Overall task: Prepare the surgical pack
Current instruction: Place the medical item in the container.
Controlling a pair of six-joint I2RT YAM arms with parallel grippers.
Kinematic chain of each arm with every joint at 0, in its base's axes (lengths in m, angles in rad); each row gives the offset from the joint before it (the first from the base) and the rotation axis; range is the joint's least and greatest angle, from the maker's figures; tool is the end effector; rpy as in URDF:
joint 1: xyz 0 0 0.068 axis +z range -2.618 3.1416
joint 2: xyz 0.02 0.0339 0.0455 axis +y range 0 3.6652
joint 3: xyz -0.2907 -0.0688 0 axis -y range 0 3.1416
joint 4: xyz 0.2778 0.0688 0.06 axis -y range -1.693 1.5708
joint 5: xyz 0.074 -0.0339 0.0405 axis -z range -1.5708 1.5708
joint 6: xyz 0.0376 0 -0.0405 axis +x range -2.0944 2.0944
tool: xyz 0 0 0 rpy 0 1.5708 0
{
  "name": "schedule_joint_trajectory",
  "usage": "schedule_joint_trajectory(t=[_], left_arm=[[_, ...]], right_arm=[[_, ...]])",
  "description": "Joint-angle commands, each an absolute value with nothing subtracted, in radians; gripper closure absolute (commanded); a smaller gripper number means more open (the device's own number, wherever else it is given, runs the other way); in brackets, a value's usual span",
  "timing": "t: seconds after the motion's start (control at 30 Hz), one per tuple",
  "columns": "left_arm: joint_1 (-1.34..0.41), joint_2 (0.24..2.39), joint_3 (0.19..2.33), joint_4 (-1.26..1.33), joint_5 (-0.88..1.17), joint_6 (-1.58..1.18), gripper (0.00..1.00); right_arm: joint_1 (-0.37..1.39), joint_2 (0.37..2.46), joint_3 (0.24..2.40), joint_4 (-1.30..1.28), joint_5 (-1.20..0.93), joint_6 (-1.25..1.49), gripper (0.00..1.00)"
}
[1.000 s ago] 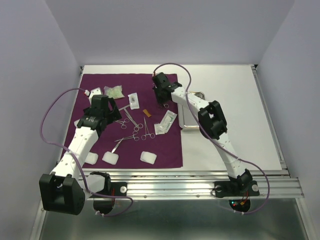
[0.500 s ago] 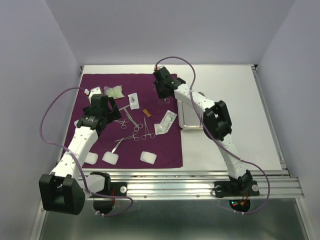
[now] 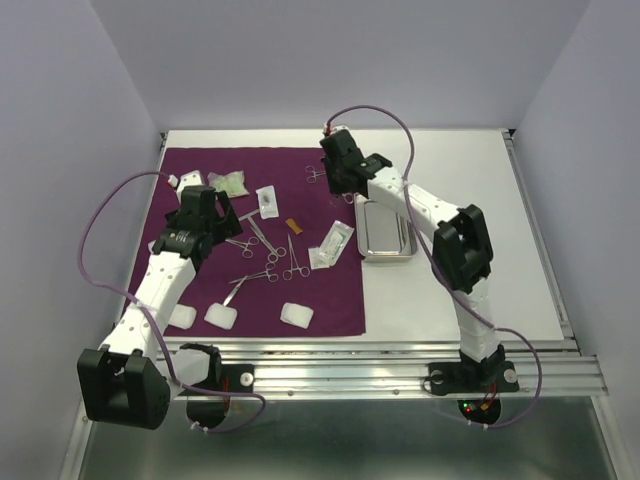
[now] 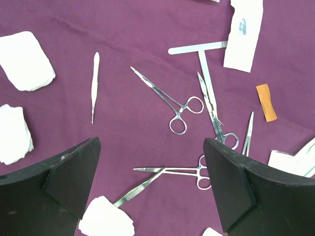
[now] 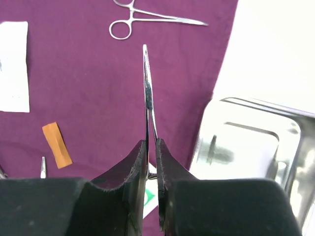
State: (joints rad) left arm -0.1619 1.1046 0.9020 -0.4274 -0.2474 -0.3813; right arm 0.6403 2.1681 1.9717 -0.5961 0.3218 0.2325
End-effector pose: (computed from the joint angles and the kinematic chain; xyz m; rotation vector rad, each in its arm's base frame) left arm 0.2608 -0.0333 0.3110 -0.3747 2.1465 -0.0362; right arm 0.4439 0.3159 0.2804 -0.3169 2.2915 0.0605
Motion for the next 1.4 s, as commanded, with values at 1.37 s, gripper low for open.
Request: schedule_joint_trajectory(t=[1.37], left_arm=[[-0.166, 1.112, 0.934, -0.41, -0.241, -0.37, 0.01]], right_arm=[[0.534, 1.899, 1.486, -0.422, 0.356, 0.334, 0.71]])
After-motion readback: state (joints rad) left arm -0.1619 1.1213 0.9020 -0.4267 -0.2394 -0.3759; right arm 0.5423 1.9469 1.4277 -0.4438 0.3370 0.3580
